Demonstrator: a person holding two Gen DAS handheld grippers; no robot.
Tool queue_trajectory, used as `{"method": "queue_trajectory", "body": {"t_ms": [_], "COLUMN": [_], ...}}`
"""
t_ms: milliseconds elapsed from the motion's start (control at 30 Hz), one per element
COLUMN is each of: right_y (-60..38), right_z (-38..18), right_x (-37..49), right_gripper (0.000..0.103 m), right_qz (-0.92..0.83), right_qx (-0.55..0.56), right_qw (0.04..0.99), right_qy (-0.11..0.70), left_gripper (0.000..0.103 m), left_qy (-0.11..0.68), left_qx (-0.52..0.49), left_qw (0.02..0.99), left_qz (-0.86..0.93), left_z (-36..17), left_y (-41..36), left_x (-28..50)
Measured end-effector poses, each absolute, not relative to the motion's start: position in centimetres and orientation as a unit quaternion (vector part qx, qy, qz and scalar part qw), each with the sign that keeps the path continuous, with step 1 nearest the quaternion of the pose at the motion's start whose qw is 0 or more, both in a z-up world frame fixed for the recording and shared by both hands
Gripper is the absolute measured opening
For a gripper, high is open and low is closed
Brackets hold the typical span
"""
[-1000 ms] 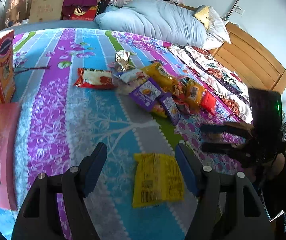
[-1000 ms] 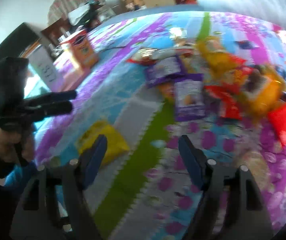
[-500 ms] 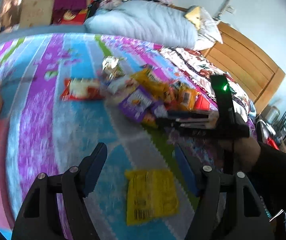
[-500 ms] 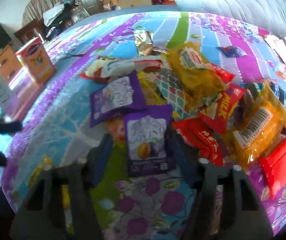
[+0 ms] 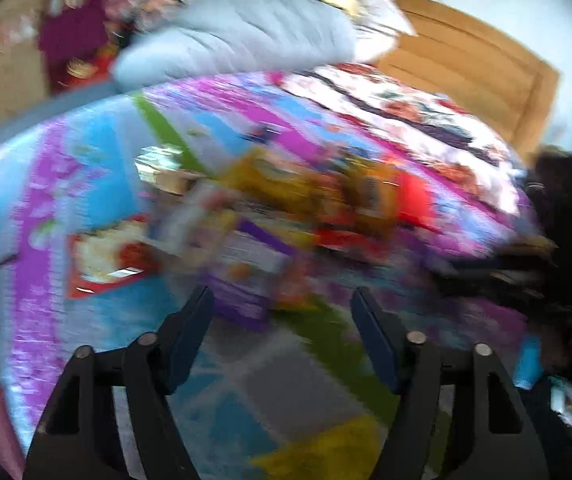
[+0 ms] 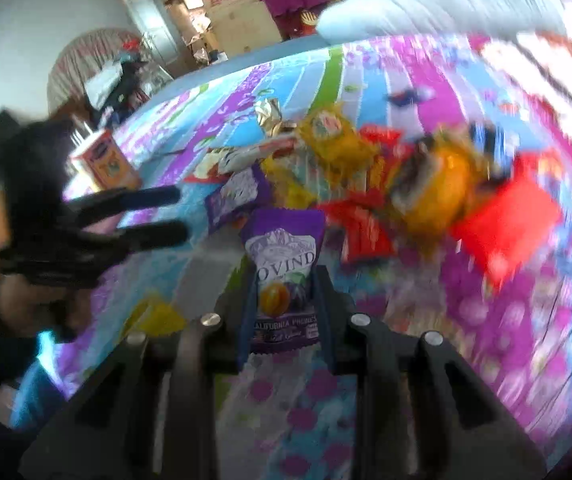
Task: Organize snacks
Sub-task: 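Grasp the white-red stick pack with left tool while right tool grasps purple Ovind bag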
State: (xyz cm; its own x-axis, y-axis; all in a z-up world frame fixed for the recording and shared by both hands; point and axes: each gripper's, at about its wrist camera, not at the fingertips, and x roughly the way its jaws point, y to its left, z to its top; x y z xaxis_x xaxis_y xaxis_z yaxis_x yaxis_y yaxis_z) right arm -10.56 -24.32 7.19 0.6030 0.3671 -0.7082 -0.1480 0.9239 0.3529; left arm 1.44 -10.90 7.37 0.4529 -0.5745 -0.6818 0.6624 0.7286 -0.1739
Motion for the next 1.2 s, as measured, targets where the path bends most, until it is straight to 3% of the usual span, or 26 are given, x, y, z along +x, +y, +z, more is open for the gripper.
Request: {"method": "queue_trajectory", "body": {"t_ms": [67, 133, 233, 267, 367, 500, 633, 800, 833, 867, 1200], "right_y": [-24.3, -24.4, -24.6, -24.7, -25.0, -25.2, -25.4, -25.6, -25.6, -25.6, -24.9], "right_z": [6.6, 6.1, 5.9, 5.9, 5.9, 6.0, 5.9, 5.6, 5.6, 5.6, 6.9], "right_x": [-11.1, -11.3, -11.3, -11.4, -11.5, -11.4, -11.0, -10.7, -10.7, -10.7, -10.9], "right_gripper": [0.028, 0.028, 0.028, 0.028, 0.028, 0.028, 0.028, 0.028, 0.028, 0.028, 0.028], "right_qz": [0.147, 0.148, 0.152, 0.153, 0.157, 0.166, 0.168, 0.171, 0.170, 0.170, 0.171], "right_qx": [0.142, 0.156, 0.171, 0.172, 0.174, 0.178, 0.185, 0.187, 0.187, 0.187, 0.185], "right_qw": [0.882, 0.878, 0.874, 0.874, 0.875, 0.876, 0.876, 0.873, 0.873, 0.874, 0.881], "right_qy": [0.425, 0.428, 0.428, 0.427, 0.423, 0.416, 0.413, 0.416, 0.416, 0.416, 0.399], "left_gripper": [0.071, 0.071, 0.069, 0.058, 0.056, 0.059, 0.065, 0.065, 0.054, 0.027, 0.025], "left_qy": [0.383, 0.403, 0.471, 0.470, 0.422, 0.382, 0.399, 0.418, 0.420, 0.423, 0.380], "left_qx": [-0.011, -0.006, 0.002, -0.010, -0.051, 0.030, 0.107, 0.153, 0.149, 0.140, 0.123], "left_qw": [0.862, 0.855, 0.770, 0.753, 0.761, 0.830, 0.829, 0.817, 0.818, 0.820, 0.853], "left_qz": [-0.333, -0.327, -0.431, -0.461, -0.489, -0.406, -0.378, -0.367, -0.364, -0.358, -0.336], "left_z": [7.3, 6.7, 4.6, 4.7, 7.0, 8.5, 6.5, 3.6, 3.5, 3.5, 6.7], "left_y": [-9.5, -10.6, -14.4, -14.7, -13.0, -12.9, -15.1, -16.3, -16.2, -16.1, -14.1], "left_x": [3.7, 5.6, 6.2, 5.8, 4.8, 7.2, 10.9, 12.6, 13.0, 13.3, 9.0]}}
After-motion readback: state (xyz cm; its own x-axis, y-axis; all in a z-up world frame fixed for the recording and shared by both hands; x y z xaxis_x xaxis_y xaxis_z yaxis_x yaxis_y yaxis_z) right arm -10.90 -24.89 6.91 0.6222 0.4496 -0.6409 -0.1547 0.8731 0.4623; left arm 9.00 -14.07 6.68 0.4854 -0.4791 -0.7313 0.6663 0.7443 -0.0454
